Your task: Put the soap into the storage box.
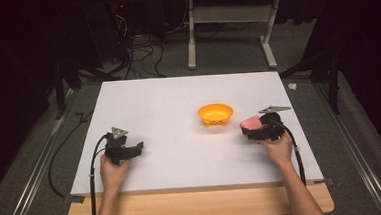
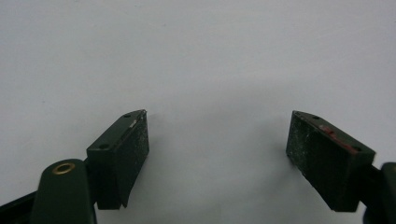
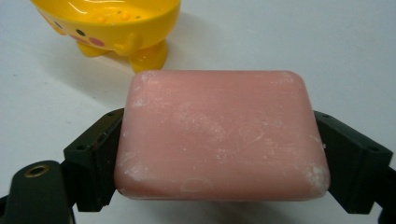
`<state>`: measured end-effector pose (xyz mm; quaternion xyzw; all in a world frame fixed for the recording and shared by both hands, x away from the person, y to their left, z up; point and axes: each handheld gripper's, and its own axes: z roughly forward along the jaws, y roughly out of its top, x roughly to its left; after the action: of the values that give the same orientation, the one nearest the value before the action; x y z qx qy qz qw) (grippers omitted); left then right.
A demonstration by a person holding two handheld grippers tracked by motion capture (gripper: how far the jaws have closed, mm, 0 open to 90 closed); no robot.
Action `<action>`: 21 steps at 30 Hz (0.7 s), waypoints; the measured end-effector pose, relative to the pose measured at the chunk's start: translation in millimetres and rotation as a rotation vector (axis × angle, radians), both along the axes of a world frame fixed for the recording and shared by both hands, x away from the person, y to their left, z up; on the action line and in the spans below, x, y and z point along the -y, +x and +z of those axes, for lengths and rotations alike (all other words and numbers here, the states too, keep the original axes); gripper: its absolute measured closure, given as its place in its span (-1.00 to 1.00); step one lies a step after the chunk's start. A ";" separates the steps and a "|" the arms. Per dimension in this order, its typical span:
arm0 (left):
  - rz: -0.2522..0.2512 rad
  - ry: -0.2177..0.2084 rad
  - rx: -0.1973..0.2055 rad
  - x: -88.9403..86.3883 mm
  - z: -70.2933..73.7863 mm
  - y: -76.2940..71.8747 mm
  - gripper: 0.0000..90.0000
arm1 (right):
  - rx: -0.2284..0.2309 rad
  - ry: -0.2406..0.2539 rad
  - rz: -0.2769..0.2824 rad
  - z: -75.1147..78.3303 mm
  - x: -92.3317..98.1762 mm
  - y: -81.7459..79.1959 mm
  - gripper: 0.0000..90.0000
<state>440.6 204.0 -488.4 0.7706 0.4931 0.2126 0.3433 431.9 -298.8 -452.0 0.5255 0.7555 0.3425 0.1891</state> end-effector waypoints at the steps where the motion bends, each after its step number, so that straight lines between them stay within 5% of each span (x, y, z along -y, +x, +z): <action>1: 0.000 0.001 0.000 0.0 0.0 0.0 -0.52 | 0.000 0.007 0.001 1.2 0.0 -0.9 -0.70; 16: 0.000 0.001 0.000 0.1 0.0 0.0 -0.52 | -0.005 0.092 0.017 11.7 -1.8 -7.7 -0.70; 21: 0.000 0.001 0.000 0.1 0.0 0.0 -0.52 | -0.007 0.086 0.012 14.0 -2.9 -7.6 -0.70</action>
<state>440.6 203.9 -488.5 0.7707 0.4930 0.2130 0.3430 424.3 -295.9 -438.0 0.5299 0.7438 0.3740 0.1615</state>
